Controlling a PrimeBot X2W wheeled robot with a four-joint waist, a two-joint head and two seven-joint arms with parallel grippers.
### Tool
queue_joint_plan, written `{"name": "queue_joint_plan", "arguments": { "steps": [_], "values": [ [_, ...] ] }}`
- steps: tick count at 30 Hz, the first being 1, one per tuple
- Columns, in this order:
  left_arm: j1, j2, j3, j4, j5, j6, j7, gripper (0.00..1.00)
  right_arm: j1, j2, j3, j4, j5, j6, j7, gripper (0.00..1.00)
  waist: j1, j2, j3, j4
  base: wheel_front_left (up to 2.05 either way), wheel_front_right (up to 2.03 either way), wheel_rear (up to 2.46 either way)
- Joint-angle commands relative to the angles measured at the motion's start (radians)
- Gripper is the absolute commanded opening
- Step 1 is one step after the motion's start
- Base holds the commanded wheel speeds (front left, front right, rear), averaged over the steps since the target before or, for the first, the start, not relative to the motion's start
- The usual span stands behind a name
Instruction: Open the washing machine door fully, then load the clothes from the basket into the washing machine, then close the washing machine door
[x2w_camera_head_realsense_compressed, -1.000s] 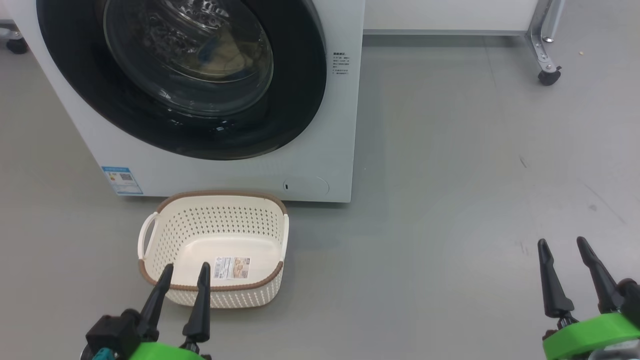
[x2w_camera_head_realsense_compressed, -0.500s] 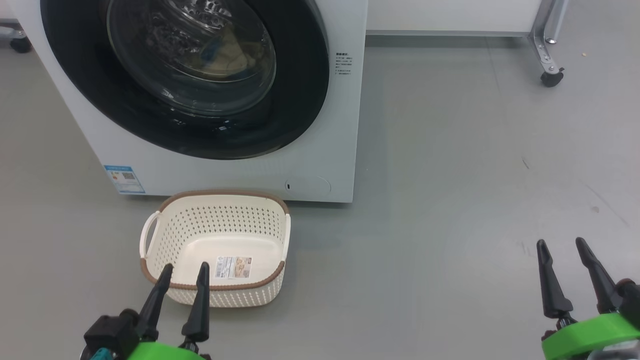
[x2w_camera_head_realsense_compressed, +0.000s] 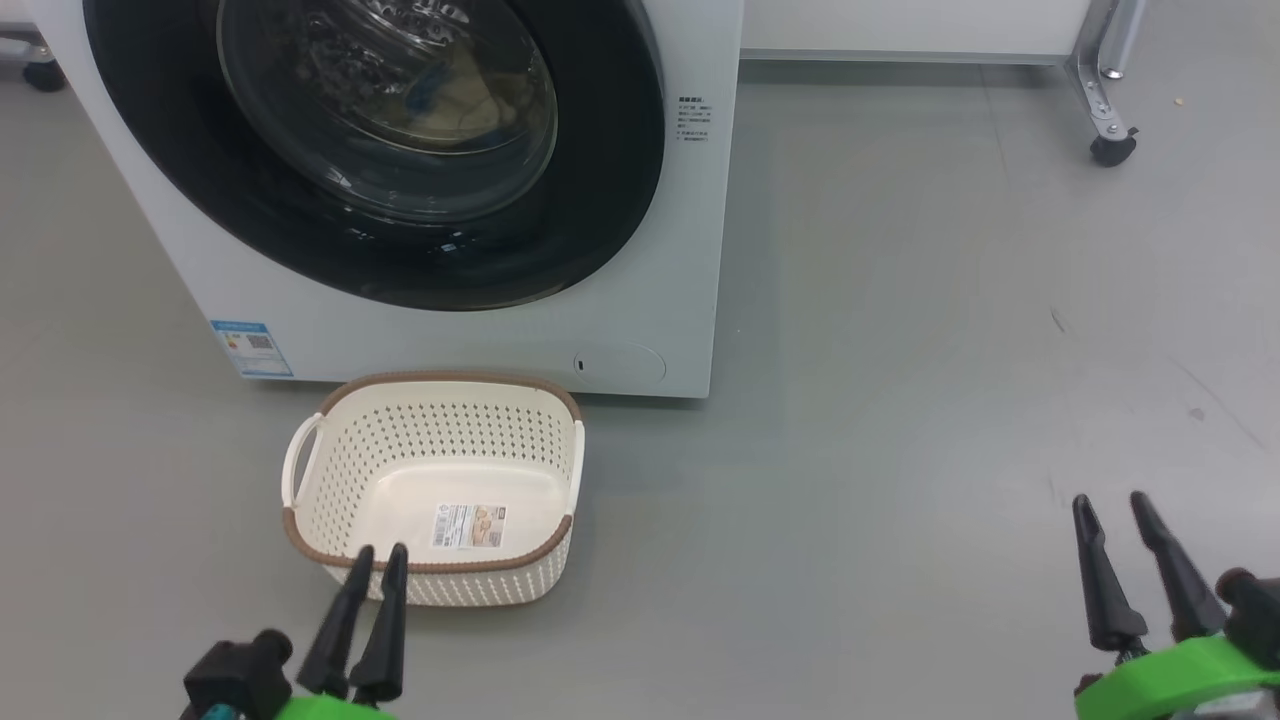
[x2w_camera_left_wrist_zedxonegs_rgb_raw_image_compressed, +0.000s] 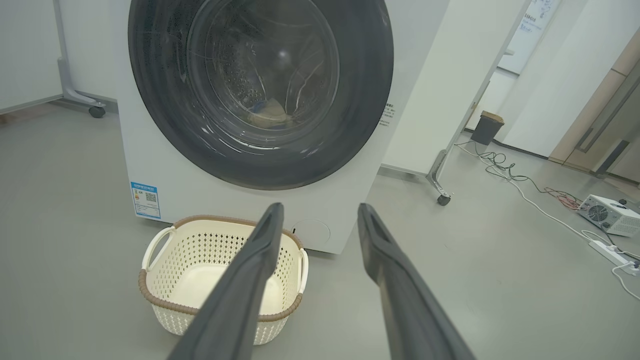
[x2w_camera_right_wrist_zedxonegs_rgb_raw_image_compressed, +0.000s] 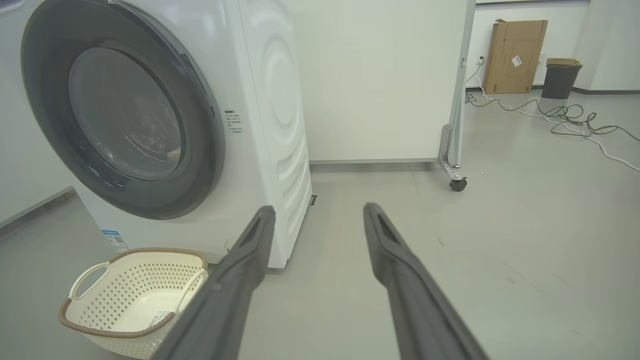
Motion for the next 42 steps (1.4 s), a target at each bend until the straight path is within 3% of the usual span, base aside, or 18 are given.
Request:
{"name": "queue_joint_plan", "arguments": {
  "steps": [1,42],
  "values": [
    [0.005,-0.003,-0.004,0.014,-0.001,0.000,0.001,0.00,0.003,0.003,0.002,0.015,0.001,0.000,0.000,0.00,0.0000,0.0000,0.000,0.000,0.00,0.00,0.00],
    [-0.021,-0.016,0.080,0.028,-0.391,-0.001,0.104,0.00,-0.065,0.016,0.007,0.058,0.447,-0.001,0.114,0.00,0.0000,0.0000,0.008,-0.012,0.00,0.00,0.00]
  ]
}}
